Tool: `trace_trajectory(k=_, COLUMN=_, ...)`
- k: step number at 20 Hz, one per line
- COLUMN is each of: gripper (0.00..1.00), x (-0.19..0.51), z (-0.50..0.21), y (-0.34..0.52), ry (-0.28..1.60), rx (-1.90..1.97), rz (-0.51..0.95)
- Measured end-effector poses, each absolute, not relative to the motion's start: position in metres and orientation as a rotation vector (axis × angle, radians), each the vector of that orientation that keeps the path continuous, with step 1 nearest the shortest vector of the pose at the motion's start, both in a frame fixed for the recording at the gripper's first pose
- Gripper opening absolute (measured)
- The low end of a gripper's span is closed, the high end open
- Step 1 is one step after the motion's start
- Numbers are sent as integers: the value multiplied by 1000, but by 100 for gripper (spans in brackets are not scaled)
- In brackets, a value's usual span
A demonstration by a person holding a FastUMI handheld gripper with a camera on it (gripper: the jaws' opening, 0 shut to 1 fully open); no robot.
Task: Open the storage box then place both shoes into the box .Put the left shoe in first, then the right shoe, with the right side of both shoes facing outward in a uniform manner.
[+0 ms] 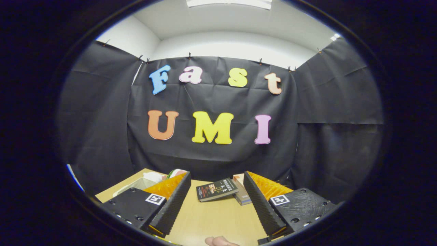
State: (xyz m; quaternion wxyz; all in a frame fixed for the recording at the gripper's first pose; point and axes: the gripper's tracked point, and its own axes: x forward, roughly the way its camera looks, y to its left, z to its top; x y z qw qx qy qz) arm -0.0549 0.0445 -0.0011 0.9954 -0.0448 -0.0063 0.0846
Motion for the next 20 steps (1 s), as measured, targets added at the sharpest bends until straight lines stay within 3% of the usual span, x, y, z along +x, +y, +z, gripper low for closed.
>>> trace_trajectory(k=20, gripper=95, x=-51, z=6, y=38, ry=-12, rx=-91, rz=178)
